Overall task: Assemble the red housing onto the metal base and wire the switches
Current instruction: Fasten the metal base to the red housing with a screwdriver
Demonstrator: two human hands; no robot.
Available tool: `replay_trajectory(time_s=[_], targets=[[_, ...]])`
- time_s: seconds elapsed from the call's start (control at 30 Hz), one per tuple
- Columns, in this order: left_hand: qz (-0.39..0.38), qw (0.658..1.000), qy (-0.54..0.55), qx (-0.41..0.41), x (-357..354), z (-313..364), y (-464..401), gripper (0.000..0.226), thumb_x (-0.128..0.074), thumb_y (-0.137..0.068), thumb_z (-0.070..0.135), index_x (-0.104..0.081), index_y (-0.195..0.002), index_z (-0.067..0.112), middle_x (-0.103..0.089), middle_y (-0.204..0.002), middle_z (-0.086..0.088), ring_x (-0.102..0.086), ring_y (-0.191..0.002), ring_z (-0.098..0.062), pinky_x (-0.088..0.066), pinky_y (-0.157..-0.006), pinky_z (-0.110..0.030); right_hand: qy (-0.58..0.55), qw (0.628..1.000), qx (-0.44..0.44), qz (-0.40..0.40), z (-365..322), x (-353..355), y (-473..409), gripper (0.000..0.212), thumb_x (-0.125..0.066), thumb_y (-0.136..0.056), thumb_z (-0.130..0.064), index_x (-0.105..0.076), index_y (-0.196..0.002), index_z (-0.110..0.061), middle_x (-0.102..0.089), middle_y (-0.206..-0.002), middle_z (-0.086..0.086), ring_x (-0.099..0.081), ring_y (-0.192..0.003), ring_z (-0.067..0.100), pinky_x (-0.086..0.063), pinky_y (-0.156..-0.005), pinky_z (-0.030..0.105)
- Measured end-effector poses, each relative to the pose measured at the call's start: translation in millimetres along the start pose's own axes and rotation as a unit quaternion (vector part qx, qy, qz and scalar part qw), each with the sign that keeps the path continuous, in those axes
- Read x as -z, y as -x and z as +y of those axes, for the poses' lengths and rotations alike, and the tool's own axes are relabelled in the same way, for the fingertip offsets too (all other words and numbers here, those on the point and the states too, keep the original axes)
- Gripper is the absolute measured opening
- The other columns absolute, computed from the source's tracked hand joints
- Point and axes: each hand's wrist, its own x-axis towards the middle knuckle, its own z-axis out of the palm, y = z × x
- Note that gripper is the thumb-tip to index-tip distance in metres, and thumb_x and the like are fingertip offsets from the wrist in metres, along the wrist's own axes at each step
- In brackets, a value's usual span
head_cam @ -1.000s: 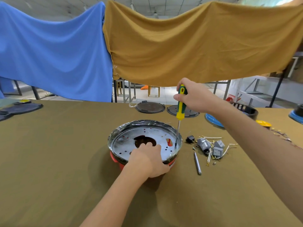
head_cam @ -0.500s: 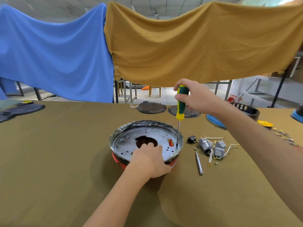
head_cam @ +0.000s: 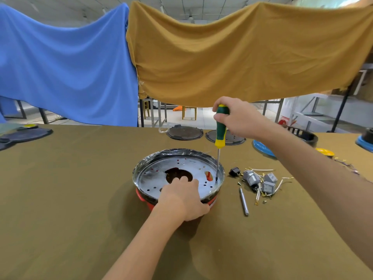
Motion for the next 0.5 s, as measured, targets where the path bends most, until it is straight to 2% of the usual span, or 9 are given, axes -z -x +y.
replay_trajectory(time_s=[0.07,0.17,0.27,0.33,0.4,0.5], targets=[[0.001,1.000,0.002,-0.001,-0.6,-0.3,-0.5,0.063,-0.049,-0.087,0.062,-0.041,-0.135,0.021,-0.047,-0.124,-0.005,-0.045,-0.114,-0.025,-0.044,-0.086,-0.040,0.085,0.995,-0.020,0.051,-2.6,-9.7,1.3,0.020,-0.052,-0.101,-0.033,-0.052,-0.110,-0.015,-0.061,-0.087,0.007,-0.054,-0.066,0.019,-0.041,-0.055,0.031],[0.003,1.000,0.003,-0.002,-0.8,-0.2,-0.1,0.064,-0.049,-0.087,0.063,-0.041,-0.135,0.021,-0.047,-0.124,-0.006,-0.045,-0.114,-0.026,-0.045,-0.088,-0.040,0.178,0.978,-0.013,0.104,-6.8,-17.6,4.0,0.033,-0.050,-0.101,-0.041,-0.050,-0.108,-0.009,-0.057,-0.076,0.006,-0.055,-0.068,0.026,-0.039,-0.054,0.034],[0.001,1.000,0.003,-0.002,-0.4,-0.3,0.7,0.064,-0.049,-0.087,0.063,-0.042,-0.134,0.021,-0.048,-0.124,-0.006,-0.045,-0.114,-0.026,-0.046,-0.088,-0.041,0.121,0.992,0.015,0.044,-9.1,-12.3,2.4,0.043,-0.049,-0.101,-0.041,-0.047,-0.131,-0.010,-0.061,-0.097,0.004,-0.058,-0.082,0.025,-0.048,-0.067,0.037],[0.003,1.000,0.003,-0.002,-0.2,-0.1,1.1,0.063,-0.049,-0.087,0.063,-0.042,-0.133,0.020,-0.048,-0.123,-0.006,-0.046,-0.113,-0.025,-0.046,-0.087,-0.040,0.028,0.999,0.007,-0.038,-7.6,-1.7,1.5,0.047,-0.049,-0.102,-0.033,-0.038,-0.144,-0.017,-0.059,-0.099,0.003,-0.059,-0.080,0.021,-0.050,-0.066,0.034],[0.004,1.000,0.002,-0.004,-0.4,0.1,0.7,0.063,-0.049,-0.087,0.063,-0.042,-0.133,0.020,-0.048,-0.123,-0.006,-0.046,-0.113,-0.025,-0.045,-0.086,-0.040,-0.053,0.996,0.008,-0.078,-3.6,5.9,2.0,0.038,-0.053,-0.101,-0.024,-0.045,-0.138,-0.023,-0.061,-0.092,0.006,-0.059,-0.064,0.016,-0.050,-0.052,0.025],[0.004,1.000,0.001,-0.004,-0.3,0.0,-0.3,0.064,-0.049,-0.087,0.063,-0.041,-0.135,0.020,-0.048,-0.125,-0.006,-0.045,-0.115,-0.026,-0.047,-0.088,-0.041,-0.006,1.000,0.018,-0.009,0.2,3.7,-0.1,0.017,-0.061,-0.096,-0.029,-0.056,-0.111,-0.023,-0.055,-0.086,-0.002,-0.053,-0.059,0.012,-0.040,-0.047,0.019]])
